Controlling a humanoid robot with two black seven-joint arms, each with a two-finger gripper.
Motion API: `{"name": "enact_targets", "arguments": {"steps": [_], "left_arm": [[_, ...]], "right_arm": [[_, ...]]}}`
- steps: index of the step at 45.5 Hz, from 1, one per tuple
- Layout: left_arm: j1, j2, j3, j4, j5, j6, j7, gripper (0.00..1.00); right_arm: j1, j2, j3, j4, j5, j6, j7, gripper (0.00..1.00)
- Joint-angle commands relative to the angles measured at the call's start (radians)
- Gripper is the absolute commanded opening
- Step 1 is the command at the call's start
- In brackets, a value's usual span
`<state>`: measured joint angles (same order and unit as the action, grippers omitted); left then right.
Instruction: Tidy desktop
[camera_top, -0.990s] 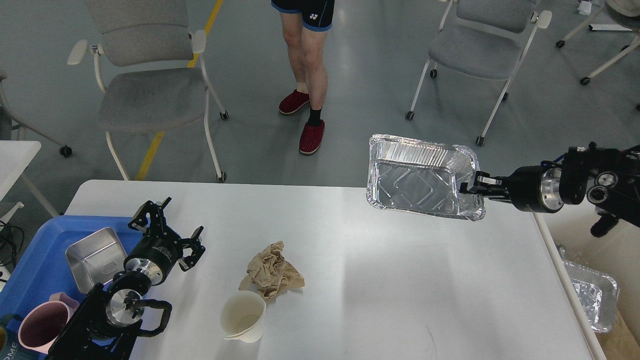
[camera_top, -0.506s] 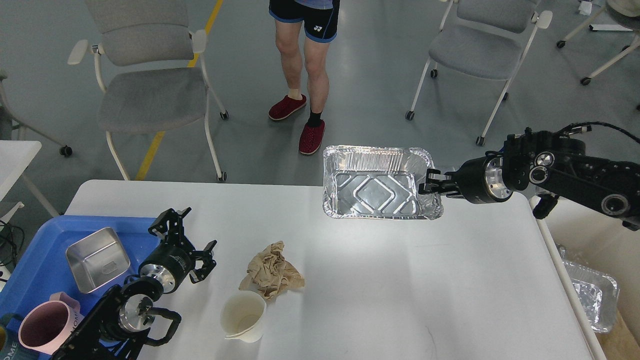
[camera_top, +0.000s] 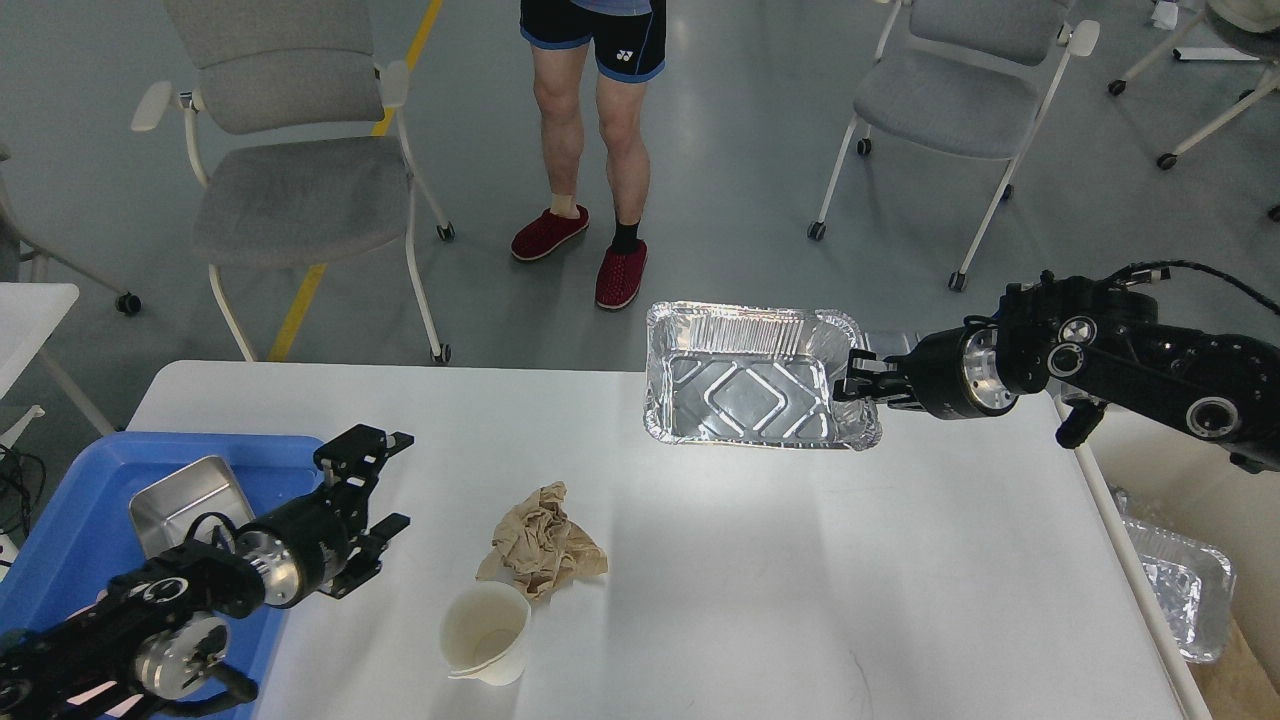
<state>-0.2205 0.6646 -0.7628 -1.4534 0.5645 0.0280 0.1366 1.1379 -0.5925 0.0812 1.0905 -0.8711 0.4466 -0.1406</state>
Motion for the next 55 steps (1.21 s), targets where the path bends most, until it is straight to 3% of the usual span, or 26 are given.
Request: {"name": "enact_targets", "arguments": {"steps": [1,11,17,24,29,34,40,55], "left_arm": [[-0.062,0.268,0.141,-0.146,0.000,-0.028,0.009,0.96],[-0.298,0.512,0.404,-0.232,-0.002,-0.164,0.090,0.96],[-0.376,0.624,0.458,-0.266,0.000,-0.255,0.092,0.96],[-0.419,0.731,0.458,-0.303,0.005,-0.431,0.089,0.95],[-0.482,0.773,0.456,-0.301,0.008,-0.511,0.078,0.95],[-0.516,0.741,0.456,-0.300,0.015,-0.517,0.077,0.92],[-0.510,0.560,0.467,-0.283,0.165,-0.487,0.087,0.82],[-0.516,0.323,0.586,-0.211,0.267,-0.461,0.113,0.86]], "right_arm": [[-0.003,-0.001,0.000,0.000,0.000,0.001,0.003,0.00],[-0.029,0.002,0.000,0.000,-0.002,-0.002,0.003,0.00],[-0.029,0.000,0.000,0.000,0.000,0.000,0.006,0.00],[-0.030,-0.003,0.000,0.000,0.000,0.000,0.010,0.00],[-0.030,0.000,0.000,0.000,0.000,0.000,0.010,0.00],[-0.030,0.002,0.002,0.000,0.000,0.000,0.010,0.00],[-0.032,-0.003,0.002,0.002,0.000,0.000,0.012,0.00],[-0.037,-0.018,0.002,0.003,0.000,0.001,0.012,0.00]]}}
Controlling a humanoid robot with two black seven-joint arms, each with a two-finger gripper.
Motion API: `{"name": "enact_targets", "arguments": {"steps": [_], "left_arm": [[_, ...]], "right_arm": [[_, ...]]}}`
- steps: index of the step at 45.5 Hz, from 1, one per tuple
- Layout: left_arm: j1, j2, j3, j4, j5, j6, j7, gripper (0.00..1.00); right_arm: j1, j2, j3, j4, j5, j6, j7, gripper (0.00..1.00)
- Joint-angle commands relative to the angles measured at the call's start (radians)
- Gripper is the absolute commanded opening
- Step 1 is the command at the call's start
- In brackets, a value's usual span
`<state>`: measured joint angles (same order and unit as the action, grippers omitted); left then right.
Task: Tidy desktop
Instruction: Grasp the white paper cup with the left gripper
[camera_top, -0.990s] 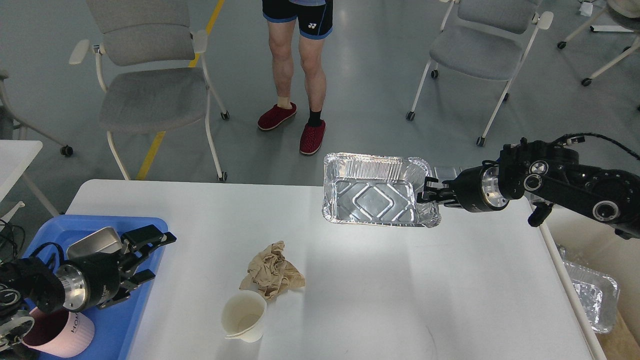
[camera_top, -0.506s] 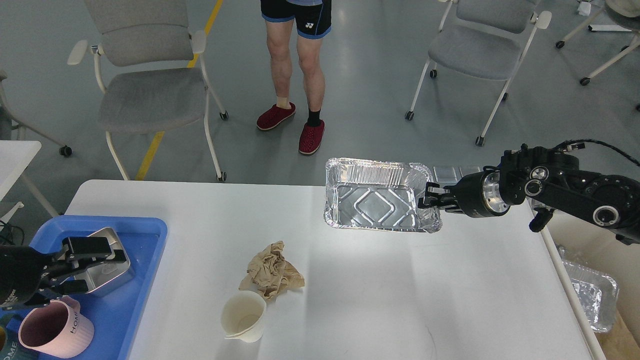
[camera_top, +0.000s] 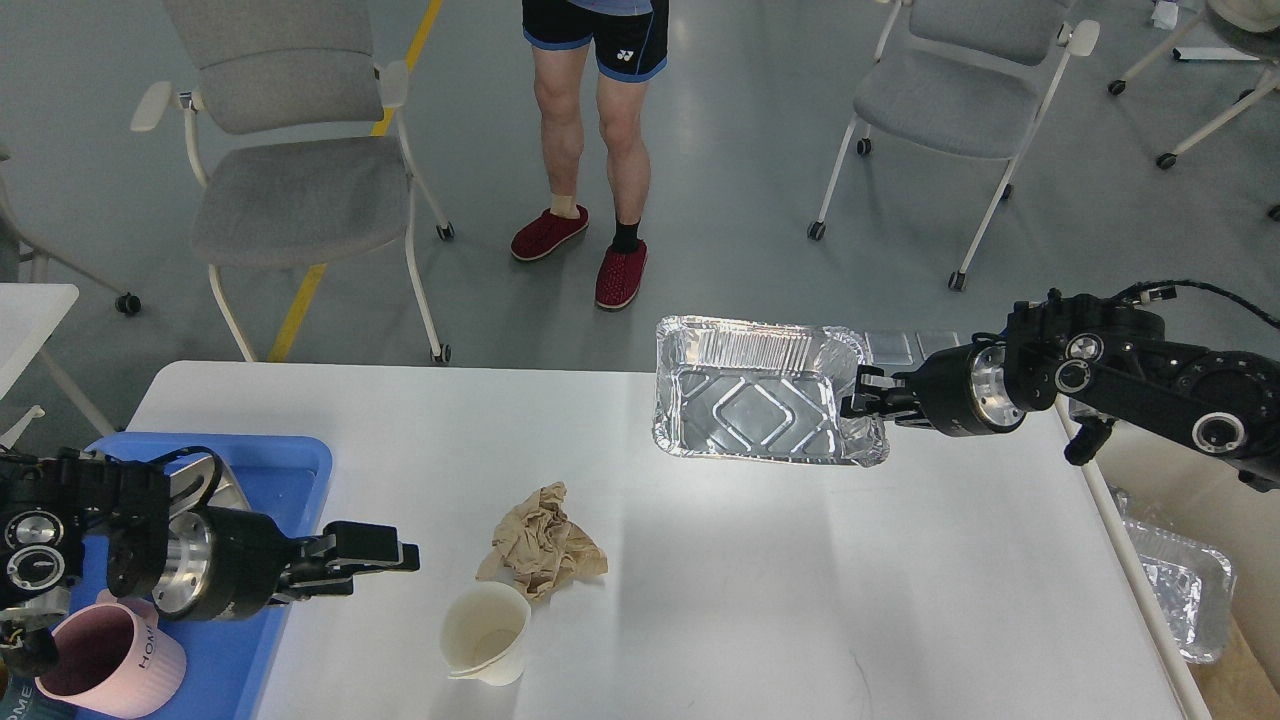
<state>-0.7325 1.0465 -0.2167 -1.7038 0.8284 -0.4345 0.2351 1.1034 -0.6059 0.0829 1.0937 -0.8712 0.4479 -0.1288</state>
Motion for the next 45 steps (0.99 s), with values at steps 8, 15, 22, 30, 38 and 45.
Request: {"name": "enact_targets", "arguments": {"steps": [8,15,22,30,38,45], "left_arm": [[0.005,-0.123,0.048,0.104,0.005,0.002,0.026,0.87],[0.013,-0.186,0.056,0.184,0.005,-0.001,0.018,0.87],[0.021,-0.238,0.063,0.187,0.011,0.003,0.018,0.87],[0.038,-0.255,0.063,0.187,0.012,0.003,0.018,0.87],[0.079,-0.279,0.063,0.200,0.089,0.043,0.015,0.86],[0.091,-0.304,0.063,0.204,0.117,0.069,0.007,0.79]], "right_arm": [[-0.014,-0.006,0.001,0.000,0.000,0.000,0.001,0.00],[-0.020,-0.015,0.008,0.005,0.000,0.000,0.000,0.00],[-0.020,-0.015,0.009,0.006,0.000,-0.002,0.000,0.00],[-0.020,-0.015,0.009,0.006,0.000,0.000,0.001,0.00],[-0.020,-0.015,0.009,0.006,0.000,0.000,0.000,0.00],[-0.020,-0.015,0.011,0.005,0.000,-0.002,0.001,0.00]]}}
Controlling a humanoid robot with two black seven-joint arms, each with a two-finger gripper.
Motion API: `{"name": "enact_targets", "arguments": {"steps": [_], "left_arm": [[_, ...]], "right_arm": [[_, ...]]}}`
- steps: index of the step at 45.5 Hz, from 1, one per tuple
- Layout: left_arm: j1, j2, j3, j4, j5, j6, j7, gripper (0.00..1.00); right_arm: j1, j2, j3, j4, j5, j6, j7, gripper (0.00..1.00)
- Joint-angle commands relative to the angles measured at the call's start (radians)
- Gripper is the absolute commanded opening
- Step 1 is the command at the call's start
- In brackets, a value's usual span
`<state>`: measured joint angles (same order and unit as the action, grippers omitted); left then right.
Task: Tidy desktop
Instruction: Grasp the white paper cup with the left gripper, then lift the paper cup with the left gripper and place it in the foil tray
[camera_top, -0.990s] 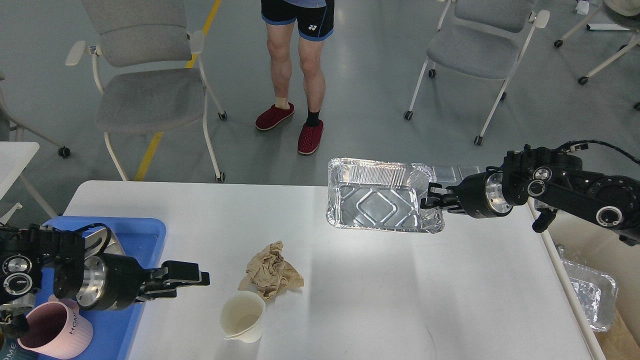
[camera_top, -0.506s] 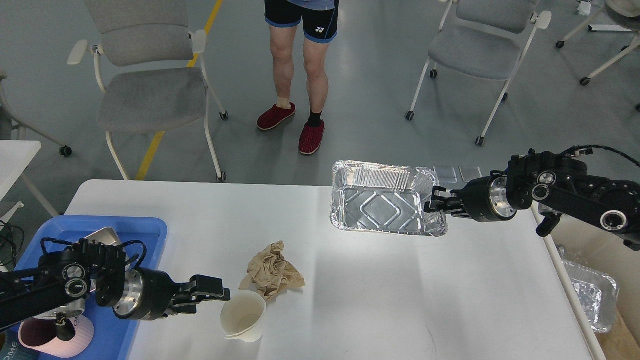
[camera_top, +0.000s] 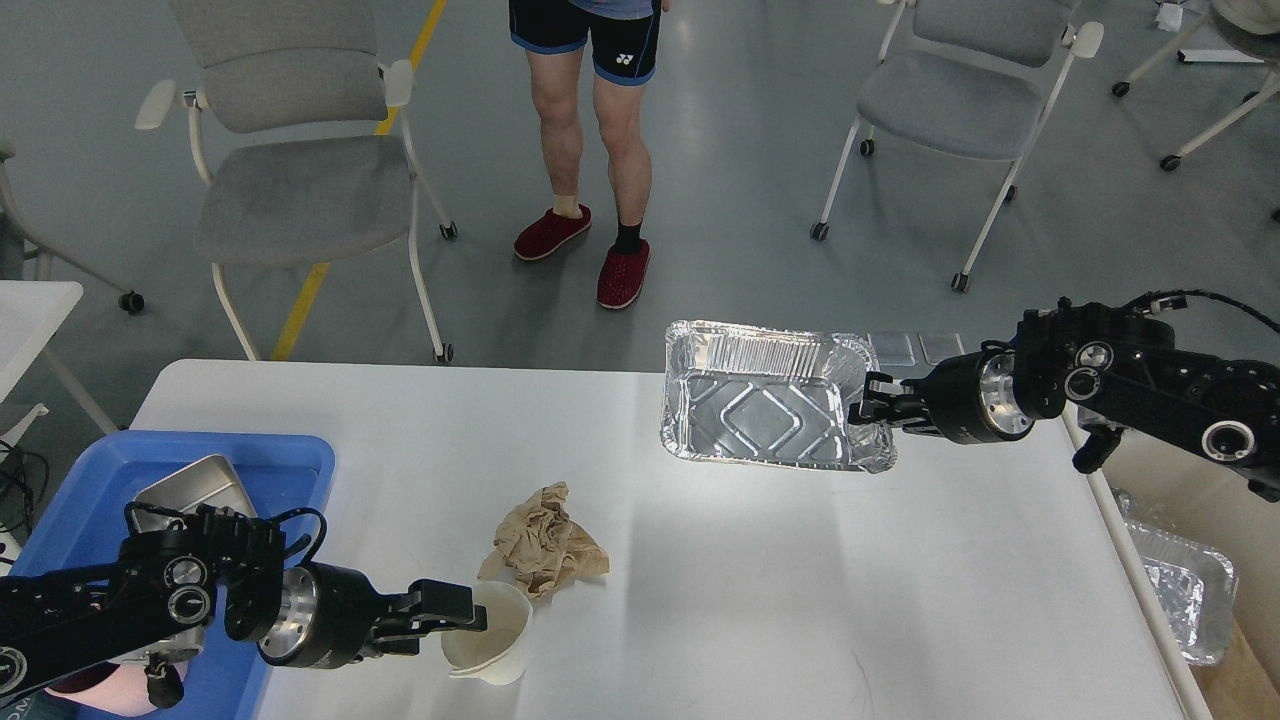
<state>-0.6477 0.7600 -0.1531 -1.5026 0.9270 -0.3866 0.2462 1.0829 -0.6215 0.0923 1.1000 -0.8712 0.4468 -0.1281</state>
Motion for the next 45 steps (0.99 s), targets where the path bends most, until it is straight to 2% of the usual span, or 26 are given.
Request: {"name": "enact_targets", "arguments": {"steps": [1,5,10,13,15,22,25,38,41,45], "left_arm": [[0.007,-0.019,0.000,0.002,0.021,0.028,-0.002,0.76],[0.007,-0.024,0.000,0.002,0.044,0.049,0.002,0.60],[0.005,-0.022,0.000,0.002,0.049,0.046,0.013,0.21],[0.003,-0.016,0.000,0.001,0.049,0.041,0.021,0.12],[0.002,-0.011,-0.002,-0.004,0.049,0.032,0.033,0.02],[-0.004,-0.002,-0.023,-0.016,0.046,-0.011,0.134,0.00],[-0.009,0.015,-0.036,-0.025,0.044,-0.015,0.157,0.00],[-0.073,0.188,-0.078,-0.149,0.041,-0.074,0.160,0.00],[-0.084,0.254,-0.124,-0.186,0.035,-0.109,0.157,0.00],[-0.093,0.358,-0.242,-0.223,0.009,-0.198,0.148,0.00]], "right_arm": [[-0.001,0.000,0.001,0.000,0.000,0.001,-0.001,0.00],[0.000,-0.001,0.001,0.000,0.000,0.000,0.001,0.00],[0.000,0.000,0.000,0.000,0.000,0.000,0.001,0.00],[-0.001,0.000,0.001,-0.002,0.000,0.000,0.001,0.00],[-0.001,0.000,0.001,-0.002,0.000,0.000,-0.001,0.00],[-0.008,0.000,0.000,-0.003,0.000,0.000,0.001,0.00],[-0.008,0.000,0.000,-0.002,0.000,0.000,0.001,0.00],[-0.014,0.006,0.001,-0.003,-0.002,-0.004,0.001,0.00],[-0.014,0.009,0.001,-0.003,-0.002,-0.004,0.001,0.00],[-0.014,0.008,0.001,-0.003,-0.002,-0.004,0.001,0.00]]}}
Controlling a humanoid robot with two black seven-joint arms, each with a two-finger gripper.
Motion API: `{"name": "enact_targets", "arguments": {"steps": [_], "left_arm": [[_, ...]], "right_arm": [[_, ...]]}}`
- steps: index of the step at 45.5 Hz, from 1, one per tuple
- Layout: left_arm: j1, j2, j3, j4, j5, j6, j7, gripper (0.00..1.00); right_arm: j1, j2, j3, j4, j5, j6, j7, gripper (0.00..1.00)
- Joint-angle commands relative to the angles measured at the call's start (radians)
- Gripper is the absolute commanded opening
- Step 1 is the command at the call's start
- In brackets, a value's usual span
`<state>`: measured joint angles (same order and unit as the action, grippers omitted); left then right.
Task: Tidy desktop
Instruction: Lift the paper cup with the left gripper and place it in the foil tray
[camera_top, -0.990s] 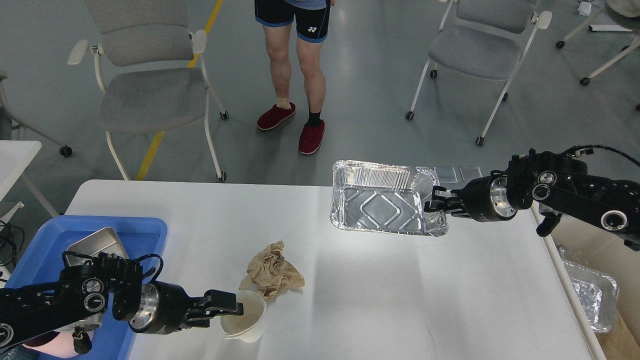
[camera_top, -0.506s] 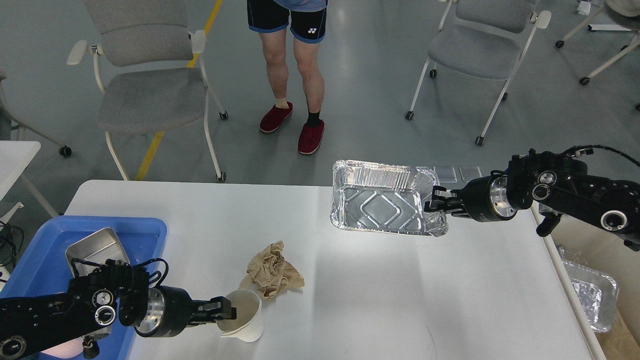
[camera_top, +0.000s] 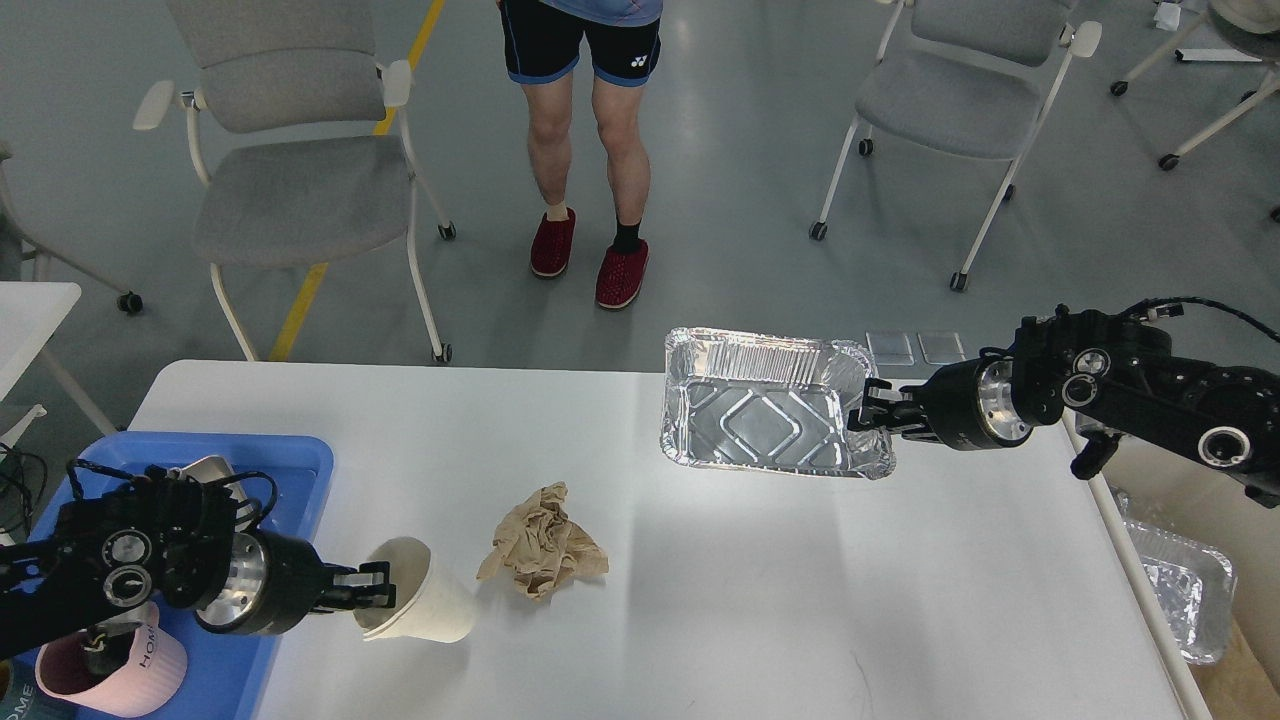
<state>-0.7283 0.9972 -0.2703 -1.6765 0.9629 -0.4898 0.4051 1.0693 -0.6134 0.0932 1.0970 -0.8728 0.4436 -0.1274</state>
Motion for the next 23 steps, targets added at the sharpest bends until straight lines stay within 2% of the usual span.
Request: {"name": "enact_targets", "arguments": {"steps": [1,7,11,17,23], "left_arm": [[-0.013,0.148,-0.166,-0.052,-0.047,-0.122,-0.015,0.00],[-0.013,0.271,-0.381,-0.046,-0.186,-0.278,-0.023,0.00],[-0.014,0.323,-0.510,-0.039,-0.225,-0.343,-0.029,0.00],[-0.014,0.343,-0.662,-0.023,-0.277,-0.391,-0.032,0.00],[-0.028,0.330,-0.685,-0.020,-0.280,-0.392,-0.029,0.00]], "right_arm": [[0.000,0.000,0.000,0.000,0.000,0.000,0.000,0.00],[0.000,0.000,0.000,0.000,0.000,0.001,0.000,0.00],[0.000,0.001,0.000,0.000,0.000,0.000,0.000,0.00],[0.000,0.003,0.000,0.001,0.000,0.000,0.000,0.00],[0.000,0.001,0.000,0.003,0.000,0.000,0.000,0.00]]}}
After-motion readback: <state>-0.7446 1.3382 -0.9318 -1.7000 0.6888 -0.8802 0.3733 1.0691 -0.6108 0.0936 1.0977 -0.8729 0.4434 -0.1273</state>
